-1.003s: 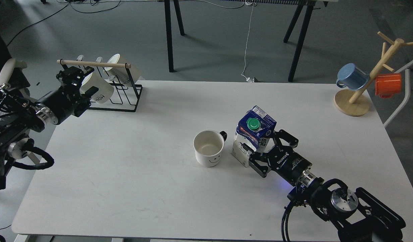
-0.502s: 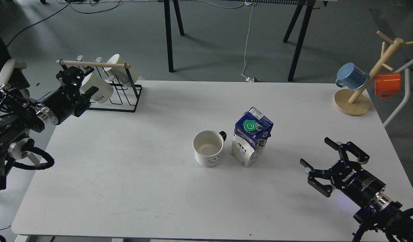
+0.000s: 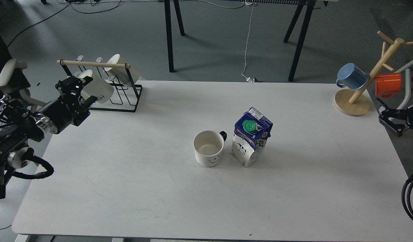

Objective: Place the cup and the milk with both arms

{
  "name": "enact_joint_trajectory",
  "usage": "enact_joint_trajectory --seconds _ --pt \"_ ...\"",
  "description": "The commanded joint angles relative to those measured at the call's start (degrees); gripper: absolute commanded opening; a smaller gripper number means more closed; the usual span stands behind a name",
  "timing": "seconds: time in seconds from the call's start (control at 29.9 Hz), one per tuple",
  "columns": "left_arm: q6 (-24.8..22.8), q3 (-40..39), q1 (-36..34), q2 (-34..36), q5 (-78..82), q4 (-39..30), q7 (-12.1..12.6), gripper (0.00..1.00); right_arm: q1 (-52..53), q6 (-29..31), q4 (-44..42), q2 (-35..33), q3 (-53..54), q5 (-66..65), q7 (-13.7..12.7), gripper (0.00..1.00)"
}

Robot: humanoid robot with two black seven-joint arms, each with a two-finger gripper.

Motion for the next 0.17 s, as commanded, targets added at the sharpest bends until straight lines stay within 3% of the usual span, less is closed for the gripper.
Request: enact_joint_trajectory --seconds 0.0,0.13 --pt "0.0 -2.23 0.14 0.58 -0.03 -0.14 0.0 0.76 0.8 0.0 -1.16 0.1 -0.44 -0.03 0.0 0.97" --pt "0.0 -3.81 -0.12 0.93 -0.03 -0.14 0.0 0.75 1.85 0.0 -3.71 1.24 -2.11 -0.03 0.08 0.97"
